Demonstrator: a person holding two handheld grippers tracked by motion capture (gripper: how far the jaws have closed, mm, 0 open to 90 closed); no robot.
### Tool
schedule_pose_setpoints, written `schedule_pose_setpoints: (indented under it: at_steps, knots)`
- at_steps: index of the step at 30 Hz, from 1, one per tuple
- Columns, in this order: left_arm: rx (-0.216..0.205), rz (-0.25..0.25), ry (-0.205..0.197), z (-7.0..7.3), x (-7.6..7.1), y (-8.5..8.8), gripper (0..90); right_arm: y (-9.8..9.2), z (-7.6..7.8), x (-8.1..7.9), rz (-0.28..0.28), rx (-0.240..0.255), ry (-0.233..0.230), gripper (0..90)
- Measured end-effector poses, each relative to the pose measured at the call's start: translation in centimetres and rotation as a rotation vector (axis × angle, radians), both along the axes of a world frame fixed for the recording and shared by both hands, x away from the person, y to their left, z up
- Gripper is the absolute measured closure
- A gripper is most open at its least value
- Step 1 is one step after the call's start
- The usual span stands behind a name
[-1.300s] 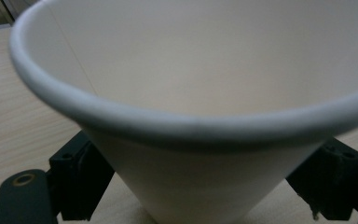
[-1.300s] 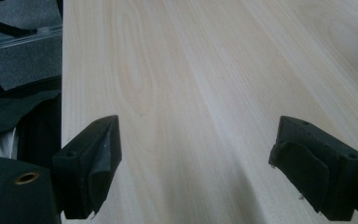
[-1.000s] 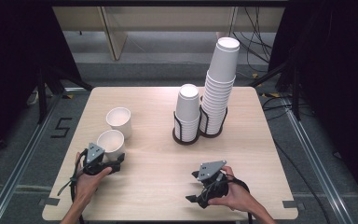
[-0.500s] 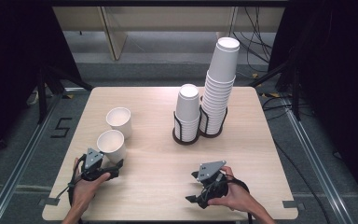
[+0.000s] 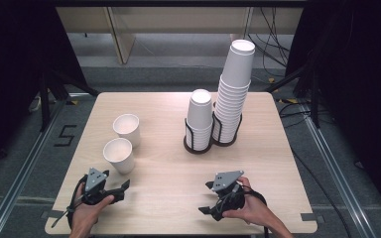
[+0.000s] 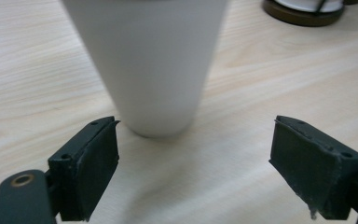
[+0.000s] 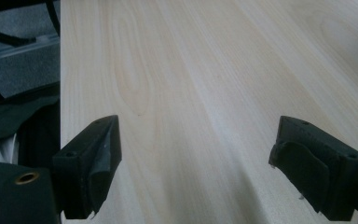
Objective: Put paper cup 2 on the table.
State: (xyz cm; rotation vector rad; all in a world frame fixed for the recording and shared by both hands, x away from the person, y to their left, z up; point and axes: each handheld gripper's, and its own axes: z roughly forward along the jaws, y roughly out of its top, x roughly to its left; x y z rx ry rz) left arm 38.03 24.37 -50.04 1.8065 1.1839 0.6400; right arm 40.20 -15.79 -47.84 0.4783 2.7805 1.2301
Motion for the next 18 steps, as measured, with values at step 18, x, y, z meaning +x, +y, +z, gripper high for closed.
schedule_pose_setpoints:
  at_steps: [18]
  knots:
    - [-0.096,-0.153,-0.01,0.5,-4.5,-5.3,14.6,-1.3,0.3,-1.8,-0.076,0.072,-0.009,15.8]
